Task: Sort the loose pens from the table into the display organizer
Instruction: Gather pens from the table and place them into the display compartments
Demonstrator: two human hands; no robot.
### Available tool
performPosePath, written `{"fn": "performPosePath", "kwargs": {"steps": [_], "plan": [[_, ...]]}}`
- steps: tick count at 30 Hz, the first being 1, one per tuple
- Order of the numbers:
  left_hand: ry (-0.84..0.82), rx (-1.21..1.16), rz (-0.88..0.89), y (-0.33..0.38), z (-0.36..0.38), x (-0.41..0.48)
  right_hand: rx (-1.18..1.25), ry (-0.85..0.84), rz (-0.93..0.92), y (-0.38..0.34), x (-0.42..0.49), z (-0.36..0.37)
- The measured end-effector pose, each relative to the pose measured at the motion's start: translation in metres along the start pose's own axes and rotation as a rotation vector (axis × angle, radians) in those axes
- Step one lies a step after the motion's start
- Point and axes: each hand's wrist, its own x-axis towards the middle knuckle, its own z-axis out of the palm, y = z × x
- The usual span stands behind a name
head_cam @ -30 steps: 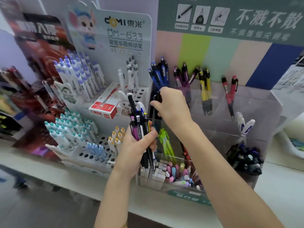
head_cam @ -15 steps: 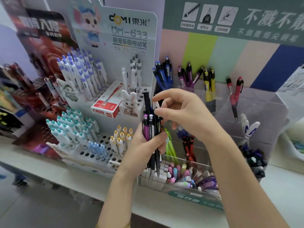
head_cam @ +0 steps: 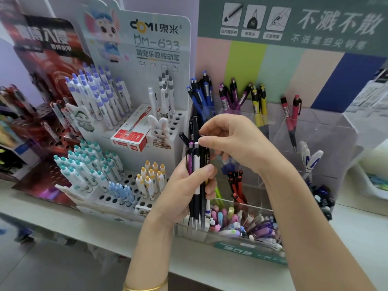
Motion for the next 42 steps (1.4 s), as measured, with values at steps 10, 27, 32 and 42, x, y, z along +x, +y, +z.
{"fn": "performPosePath", "kwargs": {"steps": [10,27,32,42], "plan": [[-0.008,0.03,-0.029,0.004,0.002,0.002,0.086,0.061,0.007,0.002,0.001,-0.004],[-0.079,0.012,-0.083,-0.001,-0.01,-0.008,0.569,0.299,0.012,0.003,0.015,-0.024],[0.053,0.037,-0.038,0.0,-0.017,-0.008,0.535,0.519,-0.128,0.005,0.014,-0.033],[0.349,0.131,0.158,0.003,-0.022,-0.005,0.157,0.722,-0.288,0.003,0.007,-0.015]]}}
